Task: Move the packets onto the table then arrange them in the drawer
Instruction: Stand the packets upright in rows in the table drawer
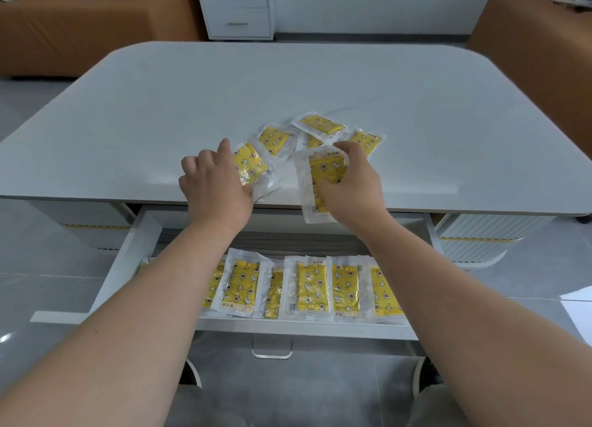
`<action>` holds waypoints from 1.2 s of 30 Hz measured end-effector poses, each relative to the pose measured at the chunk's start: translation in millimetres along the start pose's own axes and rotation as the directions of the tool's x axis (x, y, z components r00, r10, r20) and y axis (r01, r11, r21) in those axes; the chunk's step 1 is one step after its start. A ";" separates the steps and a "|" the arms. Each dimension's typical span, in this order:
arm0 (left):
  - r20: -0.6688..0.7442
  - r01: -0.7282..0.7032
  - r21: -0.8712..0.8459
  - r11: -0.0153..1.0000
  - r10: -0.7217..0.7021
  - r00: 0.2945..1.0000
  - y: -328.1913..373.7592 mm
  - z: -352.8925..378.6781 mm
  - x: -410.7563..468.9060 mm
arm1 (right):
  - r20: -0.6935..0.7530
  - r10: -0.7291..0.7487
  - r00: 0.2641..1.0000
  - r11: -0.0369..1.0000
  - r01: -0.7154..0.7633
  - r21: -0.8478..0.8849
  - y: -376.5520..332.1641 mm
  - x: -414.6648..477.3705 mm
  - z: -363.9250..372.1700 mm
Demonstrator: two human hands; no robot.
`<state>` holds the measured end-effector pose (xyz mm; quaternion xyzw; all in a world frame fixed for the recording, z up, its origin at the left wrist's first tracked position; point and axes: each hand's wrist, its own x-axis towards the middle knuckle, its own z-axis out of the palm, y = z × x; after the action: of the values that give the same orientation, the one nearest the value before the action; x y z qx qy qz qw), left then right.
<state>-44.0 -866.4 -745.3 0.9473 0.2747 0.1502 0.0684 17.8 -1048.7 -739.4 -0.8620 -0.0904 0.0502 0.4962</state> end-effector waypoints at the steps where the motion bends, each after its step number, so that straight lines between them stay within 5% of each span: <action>1: 0.003 0.018 -0.030 0.999 -0.017 1.000 0.6 -0.9 0.6 | 0.010 0.039 0.999 0.996 -0.040 0.079 -2.0 -0.4 -1.9; 5: 0.015 0.068 -0.278 0.958 -0.067 0.998 -0.1 -2.6 3.1 | 0.071 0.094 0.993 0.963 -0.109 0.246 -6.8 1.0 -7.7; 9: 0.151 0.243 -0.580 0.778 -0.190 0.970 -1.0 -10.5 3.3 | 0.339 0.057 0.939 0.958 -0.147 0.245 -8.2 4.2 -15.5; 14: 0.347 0.399 -0.733 0.551 -0.202 0.916 -10.0 -21.3 -1.7 | 0.666 0.173 0.726 0.977 -0.214 -0.020 -1.0 -4.8 -13.4; 19: 0.573 0.556 -0.709 0.433 -0.105 0.813 -24.9 -41.0 -2.9 | 0.597 0.285 0.750 0.941 -0.099 -0.324 18.4 -22.0 22.7; 24: 0.736 0.629 -0.592 0.504 0.021 0.677 -35.8 -48.3 -11.7 | 0.551 0.284 0.785 0.927 -0.078 -0.366 45.2 -32.3 64.8; 28: 0.757 0.624 -0.555 0.550 0.022 0.653 -43.9 -43.1 -16.7 | 0.578 0.210 0.789 0.900 0.075 -0.430 54.3 -36.6 82.5; 32: 0.745 0.598 -0.558 0.575 0.031 0.666 -48.7 -39.3 -18.1 | 0.579 0.163 0.798 0.680 0.334 -0.652 56.5 -43.3 88.5; 36: 0.821 0.631 -0.445 0.635 0.008 0.571 -57.7 -33.1 -17.2 | 0.569 0.122 0.813 0.589 0.402 -0.701 52.9 -47.3 88.7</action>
<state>-97.3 -825.8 -730.5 0.7419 0.3184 -0.1870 0.5597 -38.5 -1009.3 -829.9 -0.9242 -0.3161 0.2141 0.0111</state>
